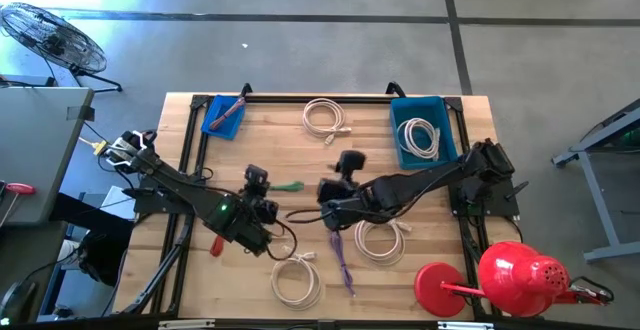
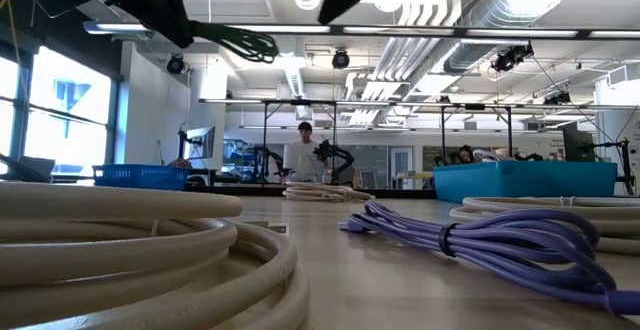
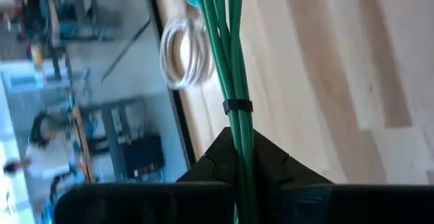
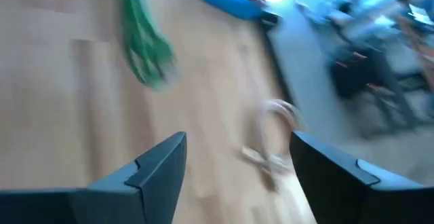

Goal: Pick & Place USB Port
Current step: Put the green USB cable into the left blue bin

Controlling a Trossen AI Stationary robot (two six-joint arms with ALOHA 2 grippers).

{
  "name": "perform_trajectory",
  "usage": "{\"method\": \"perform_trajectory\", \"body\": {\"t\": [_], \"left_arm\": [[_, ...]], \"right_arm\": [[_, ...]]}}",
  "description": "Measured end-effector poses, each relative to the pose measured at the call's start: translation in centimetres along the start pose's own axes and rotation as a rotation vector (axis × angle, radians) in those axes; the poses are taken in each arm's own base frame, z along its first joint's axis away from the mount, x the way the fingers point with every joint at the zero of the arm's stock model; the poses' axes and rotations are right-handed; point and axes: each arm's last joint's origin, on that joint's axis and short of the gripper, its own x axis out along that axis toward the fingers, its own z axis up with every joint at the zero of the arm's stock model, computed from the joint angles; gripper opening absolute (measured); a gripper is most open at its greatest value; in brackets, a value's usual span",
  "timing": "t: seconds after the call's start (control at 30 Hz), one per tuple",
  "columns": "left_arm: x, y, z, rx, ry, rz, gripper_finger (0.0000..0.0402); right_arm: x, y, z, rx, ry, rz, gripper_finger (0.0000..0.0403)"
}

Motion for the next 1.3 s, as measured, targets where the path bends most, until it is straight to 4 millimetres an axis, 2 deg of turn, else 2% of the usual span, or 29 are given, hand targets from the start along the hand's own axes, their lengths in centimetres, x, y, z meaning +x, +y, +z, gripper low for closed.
{"method": "perform_trajectory", "body": {"t": [0.13,0.3,0.53,0.7,0.87,1.0,1.17,1.3], "left_arm": [[0.5,0.7,-1.1,-0.102,0.098,0.027,0.0008],[1.3,2.7,-2.6,-0.179,0.210,0.087,0.0008],[2.9,7.2,-4.9,-0.236,0.284,0.111,0.0008],[3.9,11.8,-9.0,-0.401,0.402,0.143,0.0008],[4.6,15.0,-13.3,-0.662,0.521,0.159,0.0008],[5.5,17.0,-15.4,-0.868,0.505,0.102,0.0008],[7.3,19.2,-16.9,-0.962,0.398,-0.013,0.0008],[8.9,19.7,-17.8,-1.000,0.453,-0.031,0.0008]], "right_arm": [[-0.7,-1.2,-0.9,0.068,0.047,-0.097,0.0254],[-1.4,-2.3,-1.9,0.143,0.096,-0.145,0.0254],[-1.9,-2.8,-2.9,0.174,0.166,-0.173,0.0255],[-1.9,-2.8,-3.6,0.218,0.197,-0.192,0.0255],[-1.5,-2.4,-4.4,0.209,0.238,-0.181,0.0255],[-1.1,-2.1,-5.0,0.196,0.251,-0.187,0.0255],[-0.5,-1.6,-6.1,0.199,0.275,-0.207,0.0255],[-0.1,-1.2,-7.0,0.196,0.295,-0.221,0.0255]]}}
